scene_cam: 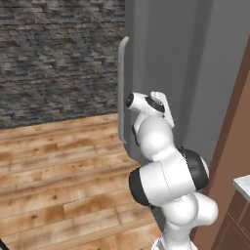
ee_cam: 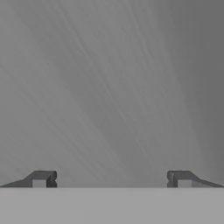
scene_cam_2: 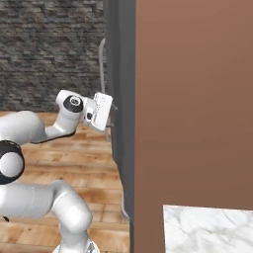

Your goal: Place the fish on the counter behind the older fish on the same shelf of the fridge to maintain FIFO order. Close the fridge door when finished.

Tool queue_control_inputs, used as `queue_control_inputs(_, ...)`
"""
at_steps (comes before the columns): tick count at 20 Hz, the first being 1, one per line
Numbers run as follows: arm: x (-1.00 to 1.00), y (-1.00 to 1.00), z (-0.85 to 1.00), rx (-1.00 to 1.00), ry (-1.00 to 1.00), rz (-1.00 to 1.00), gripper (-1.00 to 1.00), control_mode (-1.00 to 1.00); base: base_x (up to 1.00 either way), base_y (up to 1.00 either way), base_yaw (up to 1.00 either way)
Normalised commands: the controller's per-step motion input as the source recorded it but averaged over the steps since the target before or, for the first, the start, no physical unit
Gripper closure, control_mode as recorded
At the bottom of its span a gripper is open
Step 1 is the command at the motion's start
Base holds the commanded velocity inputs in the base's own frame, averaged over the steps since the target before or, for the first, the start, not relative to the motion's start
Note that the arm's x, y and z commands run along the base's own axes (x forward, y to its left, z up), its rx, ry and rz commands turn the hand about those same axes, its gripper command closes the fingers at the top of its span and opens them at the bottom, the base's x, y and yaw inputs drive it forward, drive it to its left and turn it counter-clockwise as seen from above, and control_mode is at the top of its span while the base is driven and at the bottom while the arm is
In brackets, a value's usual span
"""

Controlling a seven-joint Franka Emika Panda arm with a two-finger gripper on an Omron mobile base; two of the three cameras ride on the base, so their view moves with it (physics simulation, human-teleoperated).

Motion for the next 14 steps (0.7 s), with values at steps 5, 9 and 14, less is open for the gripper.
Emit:
queue_control_inputs(5,0.00,-0.60,-0.25,0.00,-0.08,-0.13,-1.00,-1.00,0.00,0.00,0.00)
queue_control_inputs(9,0.00,-0.58,-0.25,0.00,-0.09,-0.13,-1.00,-1.00,0.00,0.00,0.00)
queue_control_inputs(14,0.00,-0.63,-0.23,0.00,-0.11,-0.13,-1.00,-1.00,0.00,0.00,0.00)
